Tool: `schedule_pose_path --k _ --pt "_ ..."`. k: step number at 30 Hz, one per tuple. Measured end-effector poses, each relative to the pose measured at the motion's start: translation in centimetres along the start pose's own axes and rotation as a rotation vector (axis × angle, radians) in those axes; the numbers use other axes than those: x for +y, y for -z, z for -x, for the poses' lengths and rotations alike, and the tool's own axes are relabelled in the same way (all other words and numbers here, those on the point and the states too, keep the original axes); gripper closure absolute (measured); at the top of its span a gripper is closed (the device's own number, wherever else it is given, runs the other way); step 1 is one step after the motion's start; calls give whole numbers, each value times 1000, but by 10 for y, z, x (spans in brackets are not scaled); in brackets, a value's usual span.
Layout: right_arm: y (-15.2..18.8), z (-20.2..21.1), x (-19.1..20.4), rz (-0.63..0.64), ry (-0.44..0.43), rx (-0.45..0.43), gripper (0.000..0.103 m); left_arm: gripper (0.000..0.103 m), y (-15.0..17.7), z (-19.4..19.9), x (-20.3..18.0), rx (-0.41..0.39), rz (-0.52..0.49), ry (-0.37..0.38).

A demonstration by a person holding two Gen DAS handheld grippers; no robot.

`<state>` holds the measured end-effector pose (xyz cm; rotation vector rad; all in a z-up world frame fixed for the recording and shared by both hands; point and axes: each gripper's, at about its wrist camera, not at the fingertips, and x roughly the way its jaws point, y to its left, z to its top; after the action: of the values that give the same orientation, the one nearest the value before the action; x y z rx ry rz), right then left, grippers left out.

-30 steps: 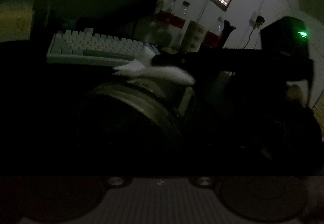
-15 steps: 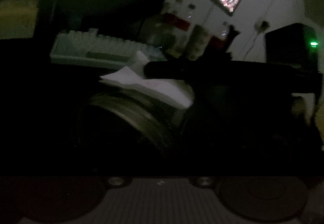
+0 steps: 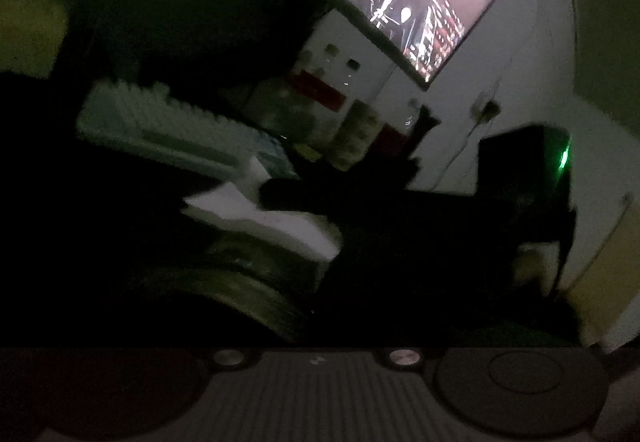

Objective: Clean container

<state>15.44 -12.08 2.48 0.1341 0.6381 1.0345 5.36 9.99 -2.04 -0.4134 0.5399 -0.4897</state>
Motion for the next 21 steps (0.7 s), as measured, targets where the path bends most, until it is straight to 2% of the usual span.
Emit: schedule_pose_path --k 7,11,14,17,19,21 --pt "2 -2 0 -7 19 -3 90 73 10 4 -17 31 -129 -13" --pt "3 -2 1 -8 28 -3 90 71 17 -2 -14 56 -142 -36" --pt "5 0 9 -1 -8 -5 90 67 20 -5 -10 59 -129 -35" --pt "6 2 20 5 -128 17 90 66 23 -8 -8 70 -117 -27" --pt "7 4 26 37 -137 18 90 62 24 -9 -9 72 -134 -34" --pt "6 5 23 61 -92 7 90 62 24 -8 -9 68 -145 -43"
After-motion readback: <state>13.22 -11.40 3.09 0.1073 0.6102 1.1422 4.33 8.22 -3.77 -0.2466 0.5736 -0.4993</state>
